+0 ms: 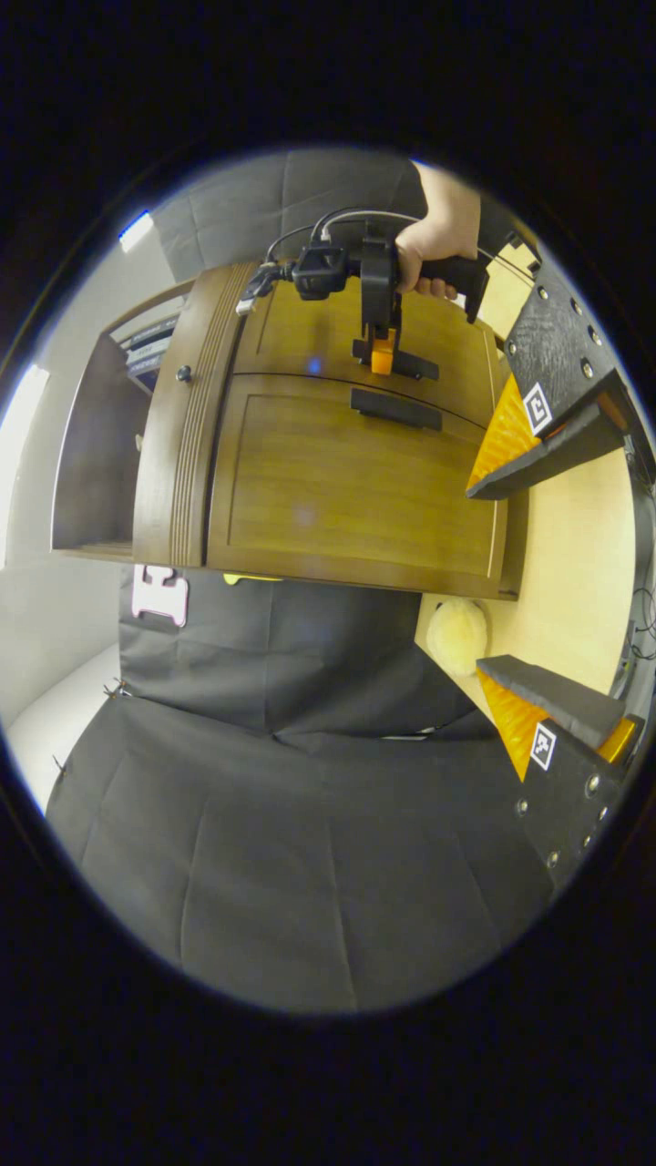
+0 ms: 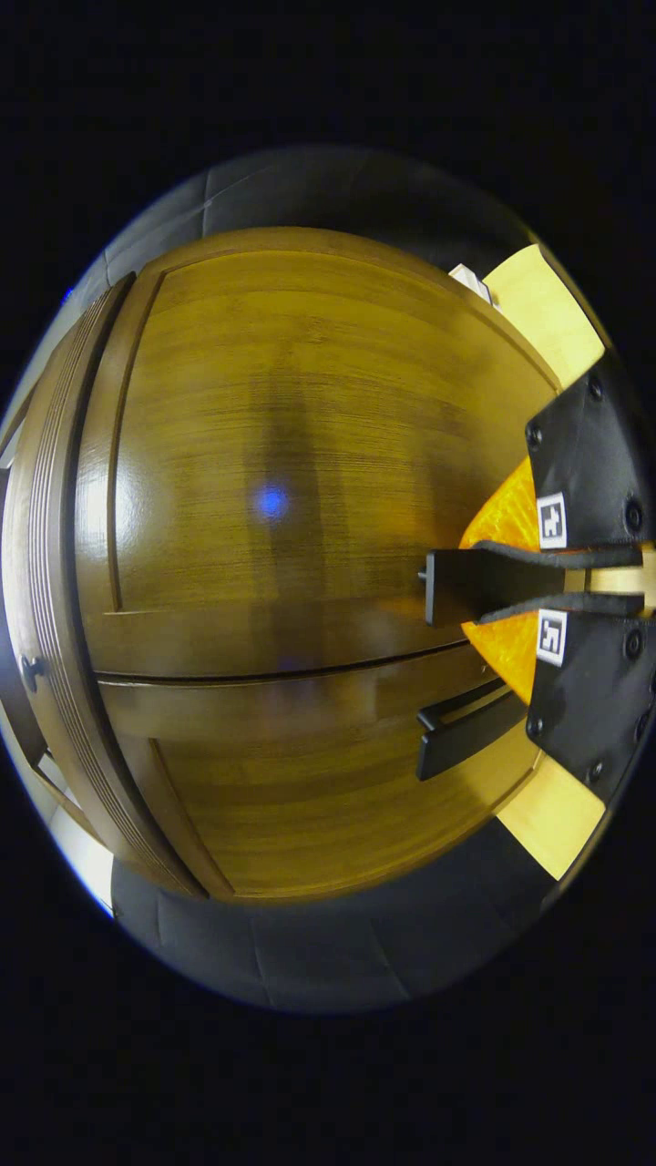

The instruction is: Open the right door of the double-door shoe cabinet with the right hand, and open the left door with the left hand.

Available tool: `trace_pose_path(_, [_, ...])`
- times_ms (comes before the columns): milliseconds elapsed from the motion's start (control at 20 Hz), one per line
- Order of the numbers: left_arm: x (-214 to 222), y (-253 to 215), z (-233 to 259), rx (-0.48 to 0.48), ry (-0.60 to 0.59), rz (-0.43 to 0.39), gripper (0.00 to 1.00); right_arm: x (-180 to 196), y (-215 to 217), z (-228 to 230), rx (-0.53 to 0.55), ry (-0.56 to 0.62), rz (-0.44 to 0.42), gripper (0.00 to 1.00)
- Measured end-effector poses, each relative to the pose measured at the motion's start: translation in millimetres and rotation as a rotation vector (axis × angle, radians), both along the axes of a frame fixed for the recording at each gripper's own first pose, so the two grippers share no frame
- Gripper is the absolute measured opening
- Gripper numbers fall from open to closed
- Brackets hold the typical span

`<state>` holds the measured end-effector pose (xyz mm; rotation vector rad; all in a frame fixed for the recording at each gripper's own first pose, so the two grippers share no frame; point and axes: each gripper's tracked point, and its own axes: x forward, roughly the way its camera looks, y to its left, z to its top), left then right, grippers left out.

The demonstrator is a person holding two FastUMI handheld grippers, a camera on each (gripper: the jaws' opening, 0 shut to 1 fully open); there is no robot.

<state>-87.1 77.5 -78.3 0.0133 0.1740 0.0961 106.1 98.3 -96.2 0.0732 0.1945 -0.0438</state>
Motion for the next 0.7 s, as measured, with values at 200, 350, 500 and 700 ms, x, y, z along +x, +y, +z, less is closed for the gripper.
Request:
trace_pose_path(200, [-2.3,-1.9,2.9,-0.013,-0.017,-0.014,1.00,-0.7,-2.6,0.6,-0.040,0.001,0.004,0.07])
trace_pose_path(350, [-4.5,-3.8,3.3,-0.014,-0.026,-0.033,1.00,-0.4,-3.8,1.4,-0.054,-0.004,-0.017,0.10])
trace_pose_path(500, [-7.9,-5.7,3.4,-0.015,-0.020,-0.050,1.00,-2.0,-3.4,1.1,-0.053,-0.001,-0.021,0.03])
trace_pose_path(700, [-9.0,-6.8,3.8,-0.031,-0.006,-0.054,1.00,-3.7,-3.2,2.4,-0.060,-0.002,-0.019,0.04])
